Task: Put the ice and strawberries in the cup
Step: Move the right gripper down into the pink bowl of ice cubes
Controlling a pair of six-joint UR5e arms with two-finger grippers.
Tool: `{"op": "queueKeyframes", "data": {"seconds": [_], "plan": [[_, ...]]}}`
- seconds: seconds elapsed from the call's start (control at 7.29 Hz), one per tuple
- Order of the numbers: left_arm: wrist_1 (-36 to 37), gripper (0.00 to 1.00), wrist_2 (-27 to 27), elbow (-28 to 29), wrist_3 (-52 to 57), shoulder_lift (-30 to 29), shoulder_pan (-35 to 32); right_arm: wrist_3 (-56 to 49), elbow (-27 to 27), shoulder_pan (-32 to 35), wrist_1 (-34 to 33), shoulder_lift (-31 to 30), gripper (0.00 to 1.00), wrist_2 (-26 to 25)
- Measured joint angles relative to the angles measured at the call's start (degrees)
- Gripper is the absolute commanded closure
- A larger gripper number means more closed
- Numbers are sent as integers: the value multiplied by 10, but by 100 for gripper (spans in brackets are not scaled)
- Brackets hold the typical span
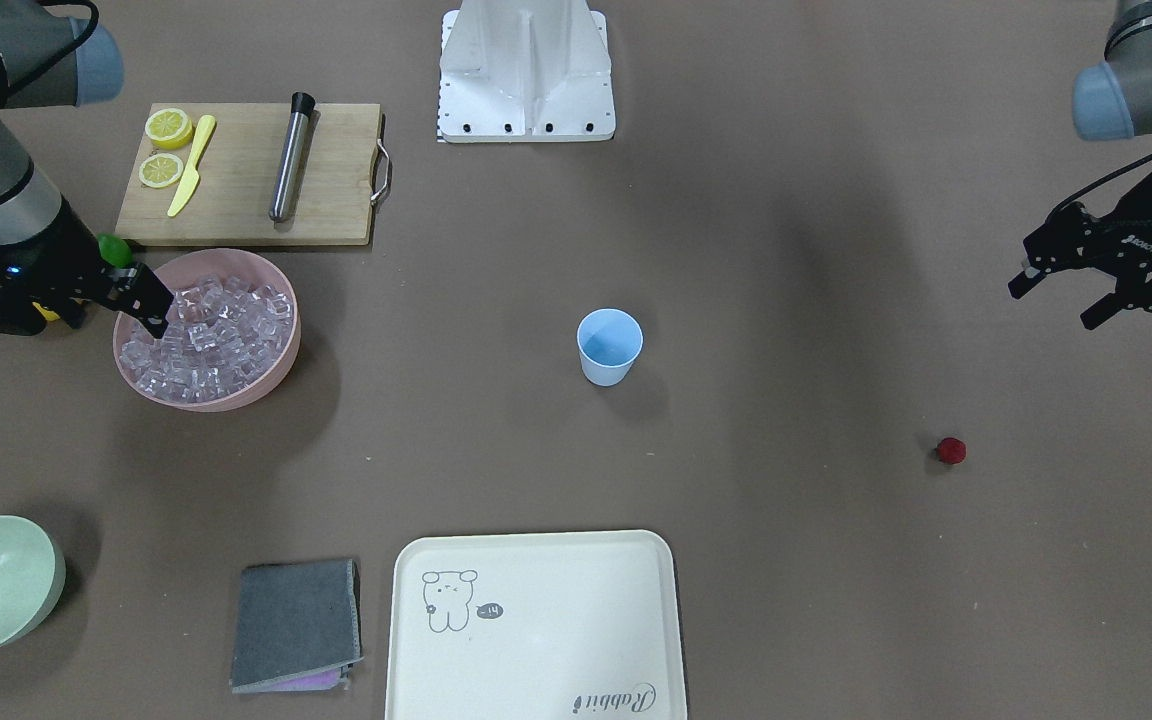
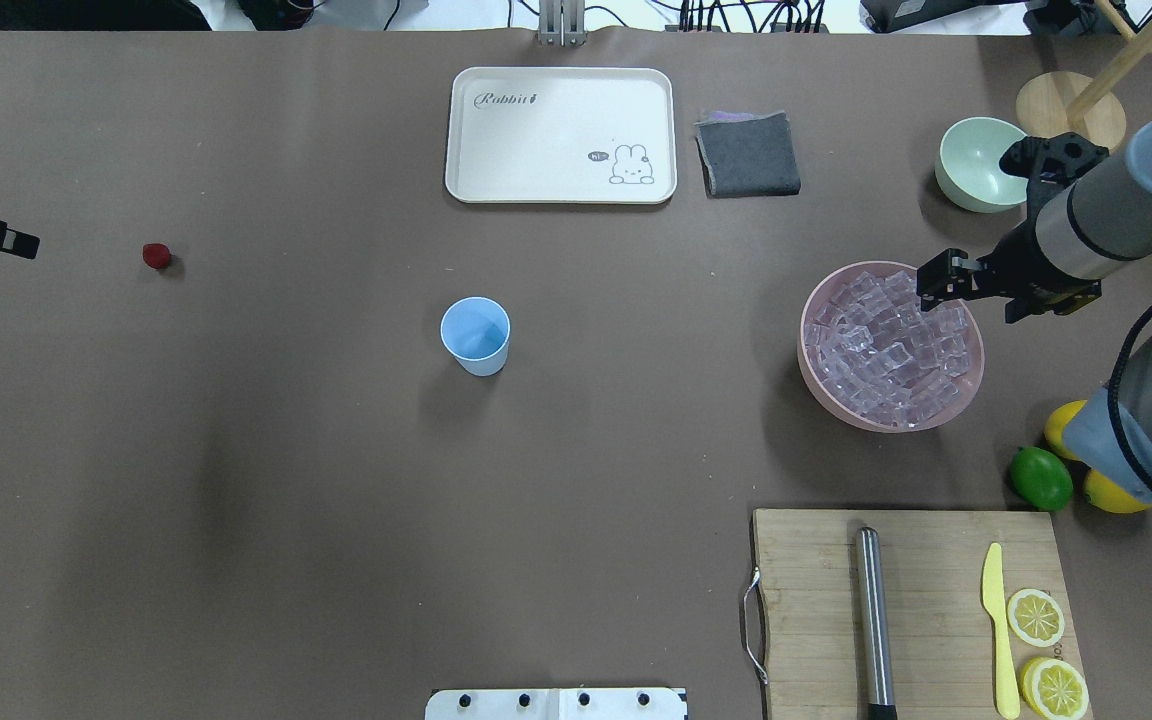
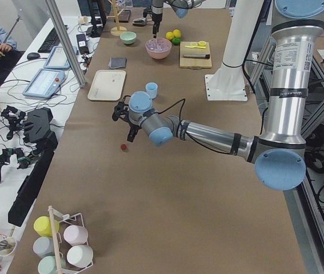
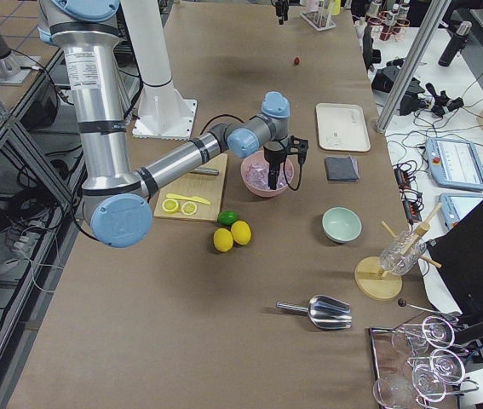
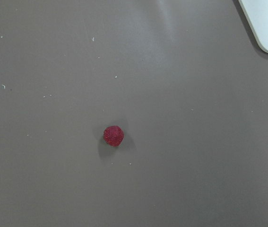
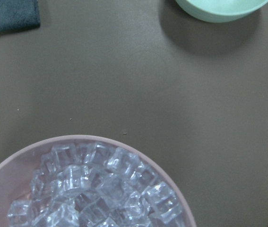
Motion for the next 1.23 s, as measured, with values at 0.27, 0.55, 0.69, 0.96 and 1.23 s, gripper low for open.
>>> {"op": "queueKeyframes", "data": {"seconds": [0.27, 0.55, 0.69, 0.96, 1.23], "plan": [[0, 1, 3, 4, 1, -5, 1, 12, 12, -45, 4, -4, 11, -31], [0, 1, 7, 5, 1, -6, 2, 13, 15, -83, 2, -6, 0, -55], [-1, 1, 8, 5, 1, -6, 3, 14, 15, -96, 0, -9, 0, -65], [-1, 1, 9, 5, 2, -6, 7, 14, 14, -115, -2, -10, 10, -82], [-1, 1, 9, 6, 2, -6, 9, 12, 14, -126, -2, -11, 36, -97]]}}
